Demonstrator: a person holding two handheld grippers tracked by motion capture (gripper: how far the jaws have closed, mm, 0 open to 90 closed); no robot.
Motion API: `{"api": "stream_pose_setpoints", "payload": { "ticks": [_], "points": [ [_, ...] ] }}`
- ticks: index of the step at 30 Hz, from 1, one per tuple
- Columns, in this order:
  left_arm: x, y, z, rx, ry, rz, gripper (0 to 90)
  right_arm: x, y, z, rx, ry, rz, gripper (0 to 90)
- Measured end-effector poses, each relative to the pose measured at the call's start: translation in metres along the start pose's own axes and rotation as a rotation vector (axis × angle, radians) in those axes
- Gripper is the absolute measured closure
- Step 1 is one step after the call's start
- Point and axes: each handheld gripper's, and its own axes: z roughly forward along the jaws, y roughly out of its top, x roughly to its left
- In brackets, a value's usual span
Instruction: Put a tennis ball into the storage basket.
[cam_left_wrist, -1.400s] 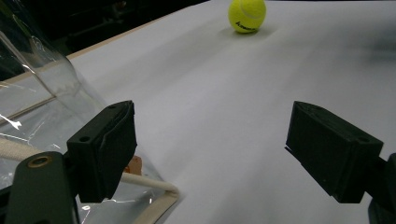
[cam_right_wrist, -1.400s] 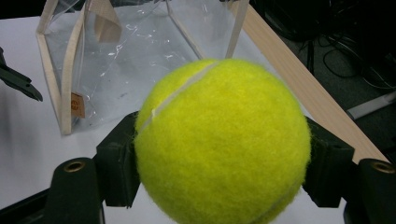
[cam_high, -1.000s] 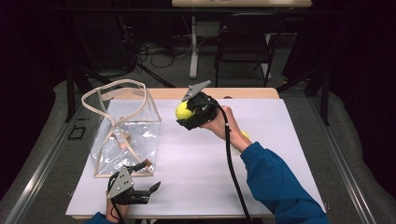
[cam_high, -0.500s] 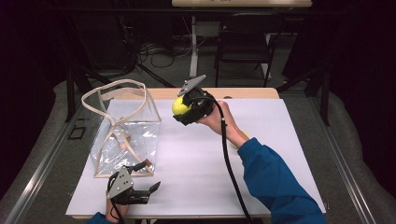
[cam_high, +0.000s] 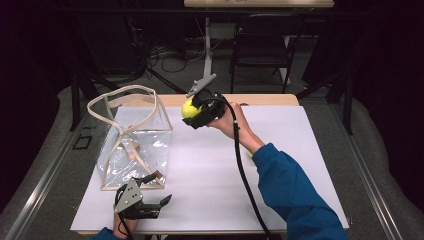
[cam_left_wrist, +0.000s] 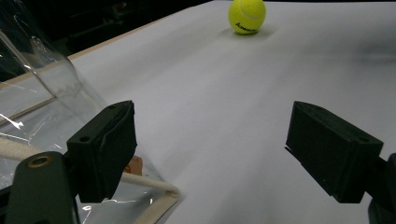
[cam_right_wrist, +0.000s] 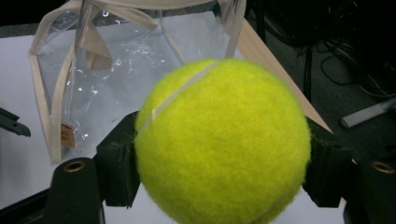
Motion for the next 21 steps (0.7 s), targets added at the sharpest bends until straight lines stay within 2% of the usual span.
{"api": "stream_pose_setpoints", "payload": {
  "ticks": [21],
  "points": [
    [0.000,0.000,0.000,0.002,-0.007,0.000,16.0,-0.001,0.024,0.011,-0.011,0.017,0.004,26.9]
  ]
}}
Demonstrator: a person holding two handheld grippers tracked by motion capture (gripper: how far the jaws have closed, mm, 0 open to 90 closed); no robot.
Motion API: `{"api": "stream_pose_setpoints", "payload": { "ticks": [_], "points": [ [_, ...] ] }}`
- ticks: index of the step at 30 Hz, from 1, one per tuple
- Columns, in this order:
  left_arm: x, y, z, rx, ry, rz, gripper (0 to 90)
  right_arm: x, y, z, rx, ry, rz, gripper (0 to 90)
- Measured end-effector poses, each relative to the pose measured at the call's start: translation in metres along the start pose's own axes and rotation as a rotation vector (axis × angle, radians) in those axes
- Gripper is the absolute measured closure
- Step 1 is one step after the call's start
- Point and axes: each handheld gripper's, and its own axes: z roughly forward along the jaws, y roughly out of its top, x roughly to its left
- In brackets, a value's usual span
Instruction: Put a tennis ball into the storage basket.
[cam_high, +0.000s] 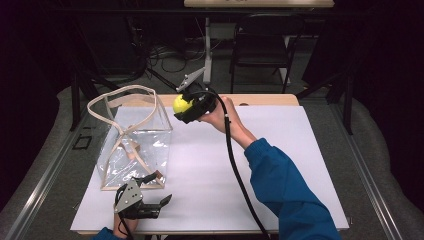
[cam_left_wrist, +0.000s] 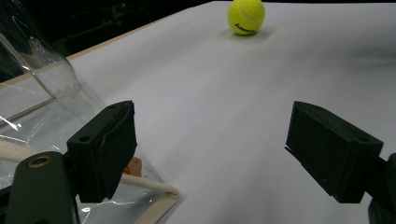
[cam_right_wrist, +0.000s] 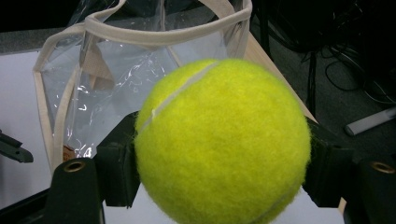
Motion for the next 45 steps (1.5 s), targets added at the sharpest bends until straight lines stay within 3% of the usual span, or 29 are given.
{"api": "stream_pose_setpoints", "payload": {
  "ticks": [29,45],
  "points": [
    [0.000,0.001,-0.002,-0.005,-0.010,-0.003,16.0,0.000,0.031,0.012,-0.020,0.016,-0.011,26.9],
    [0.000,0.001,-0.002,-0.006,-0.009,-0.004,16.0,0.000,0.040,0.017,-0.025,0.016,-0.013,26.9]
  ]
}}
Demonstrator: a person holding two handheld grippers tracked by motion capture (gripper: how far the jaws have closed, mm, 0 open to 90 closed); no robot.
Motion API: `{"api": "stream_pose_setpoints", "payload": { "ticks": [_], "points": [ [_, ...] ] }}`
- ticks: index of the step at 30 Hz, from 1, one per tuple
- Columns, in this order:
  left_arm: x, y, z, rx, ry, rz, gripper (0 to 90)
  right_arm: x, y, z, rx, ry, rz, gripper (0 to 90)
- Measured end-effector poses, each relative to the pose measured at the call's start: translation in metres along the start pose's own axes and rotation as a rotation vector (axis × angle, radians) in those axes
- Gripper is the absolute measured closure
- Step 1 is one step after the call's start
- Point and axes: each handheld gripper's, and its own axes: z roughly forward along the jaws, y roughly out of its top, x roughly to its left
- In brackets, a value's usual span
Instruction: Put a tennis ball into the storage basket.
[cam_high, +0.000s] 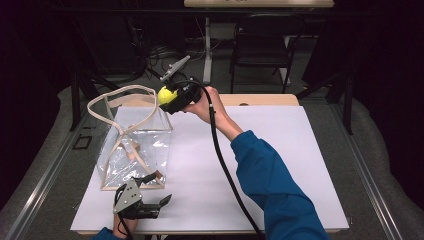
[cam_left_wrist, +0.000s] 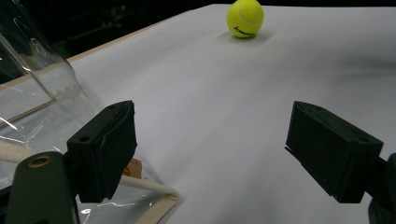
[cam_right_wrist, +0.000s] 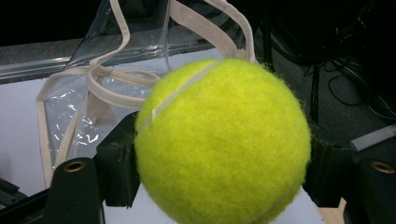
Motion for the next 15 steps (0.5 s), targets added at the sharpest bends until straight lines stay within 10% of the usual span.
{"api": "stream_pose_setpoints", "payload": {
  "ticks": [15],
  "points": [
    [0.0005,-0.0001,0.0001,-0.007,0.004,-0.001,16.1,0.0038,0.0097,0.0077,0.000,-0.007,-0.012,26.9]
  ]
}}
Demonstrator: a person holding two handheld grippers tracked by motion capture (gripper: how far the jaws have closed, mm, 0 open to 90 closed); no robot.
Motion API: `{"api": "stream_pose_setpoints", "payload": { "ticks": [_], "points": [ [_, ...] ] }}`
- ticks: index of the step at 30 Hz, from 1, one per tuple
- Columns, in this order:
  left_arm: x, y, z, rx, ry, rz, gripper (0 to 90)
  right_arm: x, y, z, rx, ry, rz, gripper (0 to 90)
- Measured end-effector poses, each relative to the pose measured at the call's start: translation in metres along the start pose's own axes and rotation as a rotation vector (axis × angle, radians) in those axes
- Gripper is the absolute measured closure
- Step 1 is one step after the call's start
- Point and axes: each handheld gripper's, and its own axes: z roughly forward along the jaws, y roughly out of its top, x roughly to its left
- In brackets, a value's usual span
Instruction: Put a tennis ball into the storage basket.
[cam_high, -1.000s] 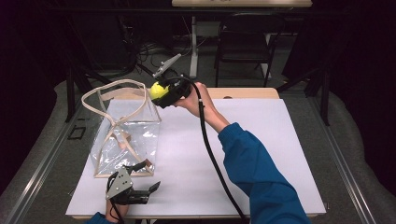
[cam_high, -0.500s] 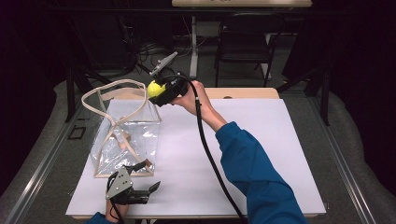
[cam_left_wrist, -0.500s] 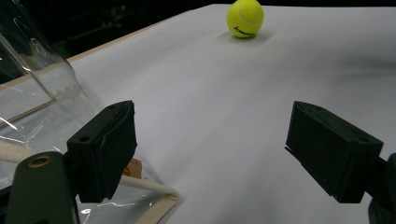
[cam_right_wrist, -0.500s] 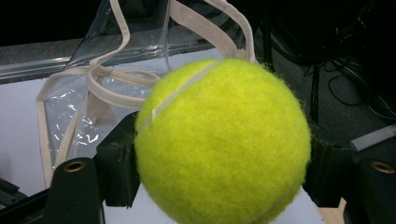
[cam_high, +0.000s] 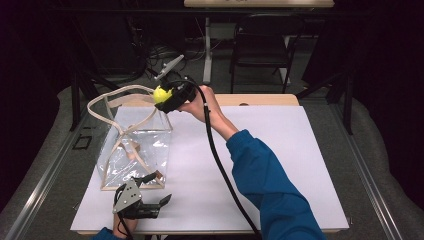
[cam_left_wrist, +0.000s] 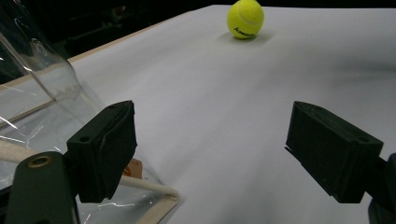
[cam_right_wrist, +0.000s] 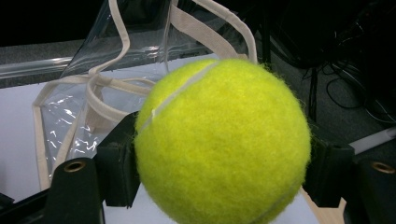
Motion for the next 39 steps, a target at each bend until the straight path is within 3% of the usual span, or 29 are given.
{"api": "stream_pose_setpoints", "payload": {
  "ticks": [21,39],
  "points": [
    [0.000,0.000,-0.001,0.001,-0.006,-0.003,16.0,0.000,0.016,0.006,-0.015,-0.013,0.007,26.9],
    [0.000,0.000,-0.001,0.001,-0.007,-0.002,16.0,0.000,0.019,0.013,-0.052,-0.025,0.020,26.9]
  ]
}}
